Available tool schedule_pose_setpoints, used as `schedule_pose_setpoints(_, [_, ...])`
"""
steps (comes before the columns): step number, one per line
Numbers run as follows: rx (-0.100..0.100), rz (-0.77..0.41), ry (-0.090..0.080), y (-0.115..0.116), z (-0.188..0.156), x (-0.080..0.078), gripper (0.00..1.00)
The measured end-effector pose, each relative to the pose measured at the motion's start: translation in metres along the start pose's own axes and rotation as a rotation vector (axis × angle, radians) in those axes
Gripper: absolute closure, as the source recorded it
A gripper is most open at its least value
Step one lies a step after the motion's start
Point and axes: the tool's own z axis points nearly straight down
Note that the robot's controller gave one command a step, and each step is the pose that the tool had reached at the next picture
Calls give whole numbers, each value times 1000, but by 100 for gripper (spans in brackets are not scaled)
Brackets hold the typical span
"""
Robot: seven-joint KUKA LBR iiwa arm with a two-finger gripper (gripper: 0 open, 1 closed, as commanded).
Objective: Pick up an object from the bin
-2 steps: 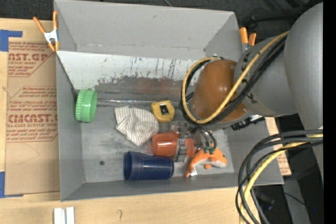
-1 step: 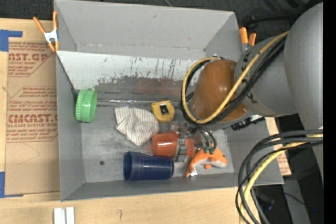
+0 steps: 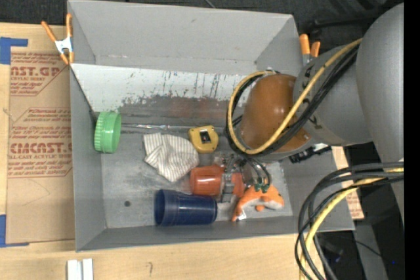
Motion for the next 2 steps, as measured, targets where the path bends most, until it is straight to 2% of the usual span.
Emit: schedule_pose_setpoints(2, [-1,0,1,0,-10,0,100])
